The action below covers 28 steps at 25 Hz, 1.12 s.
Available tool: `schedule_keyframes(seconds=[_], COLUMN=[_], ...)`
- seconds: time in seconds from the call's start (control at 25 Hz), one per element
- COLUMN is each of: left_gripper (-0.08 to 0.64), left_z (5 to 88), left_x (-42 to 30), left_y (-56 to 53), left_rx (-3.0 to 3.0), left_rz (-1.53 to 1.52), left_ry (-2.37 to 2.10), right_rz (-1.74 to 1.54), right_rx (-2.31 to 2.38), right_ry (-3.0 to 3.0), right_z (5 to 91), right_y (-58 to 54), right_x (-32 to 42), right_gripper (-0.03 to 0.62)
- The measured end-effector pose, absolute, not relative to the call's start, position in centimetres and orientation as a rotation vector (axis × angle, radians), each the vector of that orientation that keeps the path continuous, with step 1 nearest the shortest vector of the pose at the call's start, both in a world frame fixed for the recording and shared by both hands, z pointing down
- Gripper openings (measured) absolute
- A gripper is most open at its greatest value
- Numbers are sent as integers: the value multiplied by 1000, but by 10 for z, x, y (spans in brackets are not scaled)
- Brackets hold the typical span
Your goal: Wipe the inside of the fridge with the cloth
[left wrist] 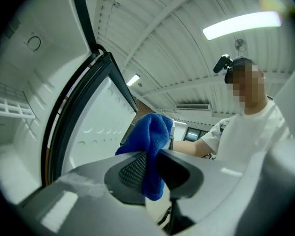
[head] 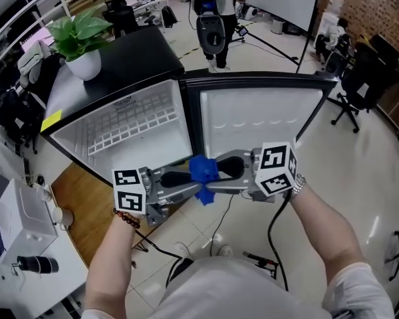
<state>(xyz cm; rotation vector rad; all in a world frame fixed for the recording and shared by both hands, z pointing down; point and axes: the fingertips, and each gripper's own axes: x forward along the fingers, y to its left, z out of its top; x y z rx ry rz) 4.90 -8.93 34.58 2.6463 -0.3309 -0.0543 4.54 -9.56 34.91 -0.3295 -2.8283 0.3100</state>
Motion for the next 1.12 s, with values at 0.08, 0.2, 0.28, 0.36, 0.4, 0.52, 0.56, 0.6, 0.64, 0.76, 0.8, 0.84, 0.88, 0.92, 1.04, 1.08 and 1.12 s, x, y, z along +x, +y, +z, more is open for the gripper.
schedule_keyframes(seconds=[0.08, 0.2, 0.28, 0.36, 0.4, 0.52, 0.56, 0.6, 0.64, 0.76, 0.8, 0.84, 0.88, 0.92, 1.04, 1.08, 1.12], left_gripper=[72, 72, 74, 78, 84, 147, 165, 172, 176, 178, 178, 178, 178, 178, 174, 164, 163], left_z=[343, 343, 344, 345, 347, 350, 351, 352, 352, 357, 362, 368, 375, 382, 405, 413, 420], left_x=[55, 62, 67, 70, 70, 68, 65, 61, 57, 42, 38, 35, 33, 31, 27, 26, 26], left_y=[-86, -86, -89, -94, -97, -110, -115, -120, -125, -143, -149, -155, -160, -165, -180, -184, -188], left_rx=[2628, 2623, 2632, 2649, 2658, 2676, 2676, 2673, 2666, 2631, 2619, 2605, 2588, 2565, 2473, 2441, 2413], left_rz=[-80, -89, -77, -62, -55, -44, -50, -65, -86, -131, -119, -92, -56, -15, 95, 122, 144], left_ry=[-295, -296, -325, -385, -427, -589, -648, -709, -772, -988, -1065, -1140, -1211, -1279, -1456, -1504, -1545], right_rz=[345, 386, 402, 409, 405, 340, 303, 262, 220, 119, 94, 70, 49, 31, -26, -46, -63], right_rx=[-370, -368, -337, -286, -252, -113, -53, 11, 78, 287, 358, 429, 496, 557, 712, 759, 803], right_ry=[-2848, -2875, -2892, -2912, -2922, -2953, -2962, -2970, -2976, -2992, -2994, -2993, -2989, -2985, -2961, -2949, -2938], right_z=[346, 345, 347, 348, 348, 345, 342, 339, 336, 323, 319, 315, 311, 306, 293, 288, 285], right_y=[-89, -87, -89, -95, -98, -110, -116, -122, -128, -148, -155, -161, -168, -174, -189, -194, -199], right_x=[51, 59, 64, 69, 71, 76, 78, 79, 80, 83, 84, 84, 84, 84, 79, 78, 76], right_gripper=[153, 124, 103, 88, 83, 78, 80, 79, 78, 78, 78, 79, 79, 79, 78, 80, 79])
